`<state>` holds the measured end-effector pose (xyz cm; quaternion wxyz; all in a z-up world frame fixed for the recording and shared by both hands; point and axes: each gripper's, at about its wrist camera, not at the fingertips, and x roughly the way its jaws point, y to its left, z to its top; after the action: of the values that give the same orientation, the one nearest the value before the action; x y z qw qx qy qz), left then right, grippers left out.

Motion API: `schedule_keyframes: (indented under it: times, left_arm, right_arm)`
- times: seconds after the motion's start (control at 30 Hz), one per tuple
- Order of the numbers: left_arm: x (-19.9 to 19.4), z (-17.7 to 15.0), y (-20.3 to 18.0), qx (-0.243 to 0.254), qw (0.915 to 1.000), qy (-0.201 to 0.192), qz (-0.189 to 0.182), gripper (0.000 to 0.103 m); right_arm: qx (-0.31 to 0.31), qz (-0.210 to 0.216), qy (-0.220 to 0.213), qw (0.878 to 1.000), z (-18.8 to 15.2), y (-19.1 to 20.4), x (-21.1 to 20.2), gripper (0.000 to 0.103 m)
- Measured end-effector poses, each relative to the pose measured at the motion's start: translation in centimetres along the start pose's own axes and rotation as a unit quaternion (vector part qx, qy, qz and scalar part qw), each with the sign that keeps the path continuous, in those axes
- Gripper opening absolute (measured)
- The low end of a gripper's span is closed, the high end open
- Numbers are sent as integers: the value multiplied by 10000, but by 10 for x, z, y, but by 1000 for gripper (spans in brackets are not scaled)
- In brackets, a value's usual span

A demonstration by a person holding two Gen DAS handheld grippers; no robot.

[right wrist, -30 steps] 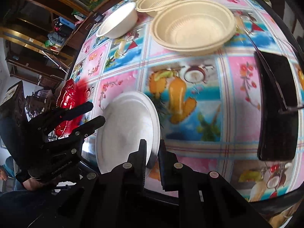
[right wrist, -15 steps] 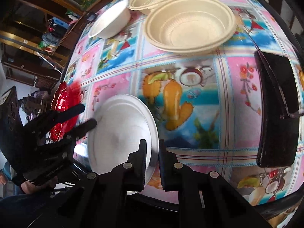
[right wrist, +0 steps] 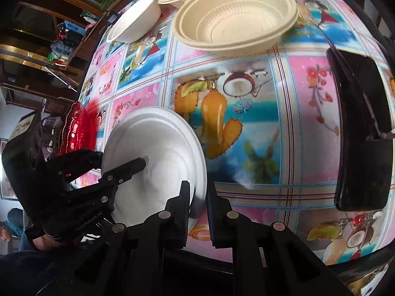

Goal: Organize plates and bowls
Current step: 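Lift the white foam plate with the left gripper beside the red stack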

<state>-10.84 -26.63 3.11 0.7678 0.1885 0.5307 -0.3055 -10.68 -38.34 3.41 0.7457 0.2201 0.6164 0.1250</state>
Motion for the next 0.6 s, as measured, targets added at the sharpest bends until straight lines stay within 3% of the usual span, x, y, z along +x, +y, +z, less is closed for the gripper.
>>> schedule_keyframes:
  times: [0.23, 0.6]
  left_arm:
    - [-26, 11, 7, 130, 9975, -431, 542, 22]
    - [-55, 8, 37, -258, 9916, -788, 991, 22]
  right_arm:
    - [-184, 54, -190, 9996, 13, 13, -11, 14]
    - [-609, 183, -367, 9973, 41, 55, -18, 14]
